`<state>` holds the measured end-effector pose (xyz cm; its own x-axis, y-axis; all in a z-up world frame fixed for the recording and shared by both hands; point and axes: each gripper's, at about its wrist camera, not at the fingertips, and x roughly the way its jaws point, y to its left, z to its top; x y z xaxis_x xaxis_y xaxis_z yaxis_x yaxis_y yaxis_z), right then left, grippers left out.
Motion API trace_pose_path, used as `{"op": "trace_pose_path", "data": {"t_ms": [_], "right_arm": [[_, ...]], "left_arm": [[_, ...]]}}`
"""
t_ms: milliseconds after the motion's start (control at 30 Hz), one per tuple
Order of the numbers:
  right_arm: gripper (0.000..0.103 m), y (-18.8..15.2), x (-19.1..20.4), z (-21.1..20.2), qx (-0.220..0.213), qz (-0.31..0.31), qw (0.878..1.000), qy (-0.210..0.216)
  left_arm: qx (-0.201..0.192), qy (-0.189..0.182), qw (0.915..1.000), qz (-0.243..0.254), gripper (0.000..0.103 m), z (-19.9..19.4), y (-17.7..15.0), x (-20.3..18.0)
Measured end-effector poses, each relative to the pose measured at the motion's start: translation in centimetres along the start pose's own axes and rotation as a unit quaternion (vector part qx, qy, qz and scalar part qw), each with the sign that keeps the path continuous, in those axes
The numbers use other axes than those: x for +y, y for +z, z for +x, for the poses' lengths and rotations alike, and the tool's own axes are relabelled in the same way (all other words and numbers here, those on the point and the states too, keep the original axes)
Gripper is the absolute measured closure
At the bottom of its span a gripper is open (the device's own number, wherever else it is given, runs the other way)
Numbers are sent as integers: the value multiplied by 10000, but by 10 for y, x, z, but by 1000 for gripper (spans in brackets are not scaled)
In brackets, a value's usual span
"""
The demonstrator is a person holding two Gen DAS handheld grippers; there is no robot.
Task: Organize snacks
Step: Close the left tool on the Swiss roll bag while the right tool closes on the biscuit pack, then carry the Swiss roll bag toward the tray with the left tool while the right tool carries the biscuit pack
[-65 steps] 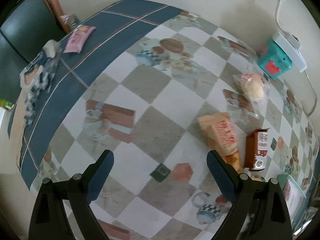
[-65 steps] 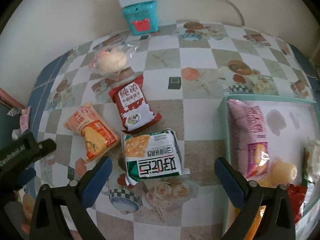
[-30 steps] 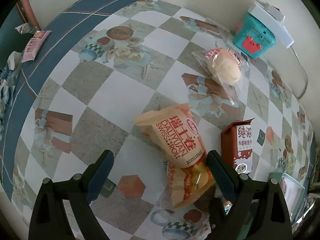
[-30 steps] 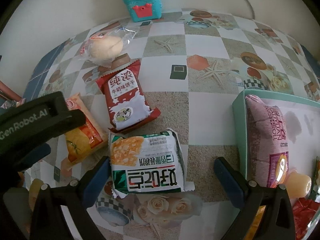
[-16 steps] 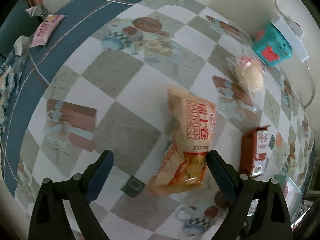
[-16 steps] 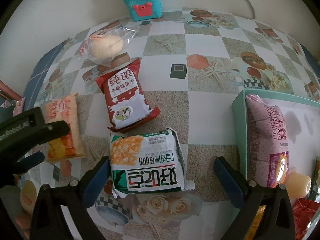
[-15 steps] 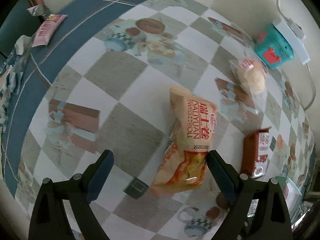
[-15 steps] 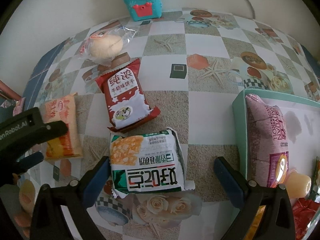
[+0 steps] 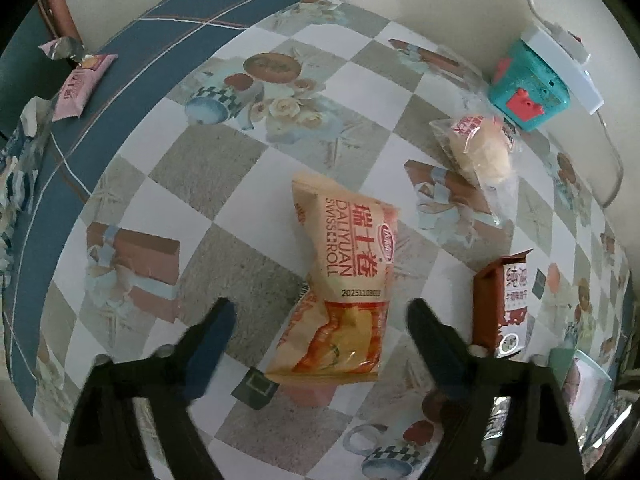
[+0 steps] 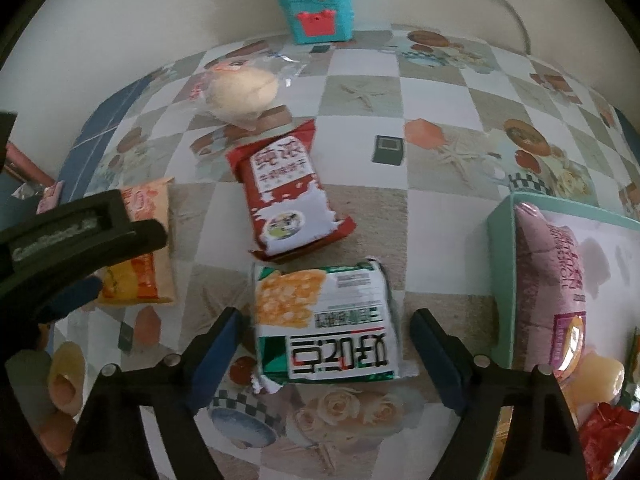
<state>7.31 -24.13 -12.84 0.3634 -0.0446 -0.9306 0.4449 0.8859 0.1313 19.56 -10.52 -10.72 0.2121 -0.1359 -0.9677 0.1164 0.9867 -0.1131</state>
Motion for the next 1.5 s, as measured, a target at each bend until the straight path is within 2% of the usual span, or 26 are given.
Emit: {"op": "trace_pose_path", "data": {"t_ms": [167,267,633,933,1200,1500], "right_arm": [[21,0,4,2,-31,-112,9999,-121],[27,2,-1,1,-44,-80,9998,-177],[36,3,-10,-2,-54,28,9997,-232],[40,-1,-8,-7,-5,-37,9998,-208],[41,-3,-11,-19,-10,51,9999,-131],[41,-11,-16,-55,-172,198,9996,-74]], "left_arm": [[53,11,10000,-51,31,7,4,-8],[33,47,10000,-11,43,10,4,-11],[56,230,9997,5,43,3,6,3],[72,472,9988,100,47,-10,-1,-6],[91,406,9991,116,51,-29,-9,-13],[59,248,9996,111,54,-51,-34,-15]]}}
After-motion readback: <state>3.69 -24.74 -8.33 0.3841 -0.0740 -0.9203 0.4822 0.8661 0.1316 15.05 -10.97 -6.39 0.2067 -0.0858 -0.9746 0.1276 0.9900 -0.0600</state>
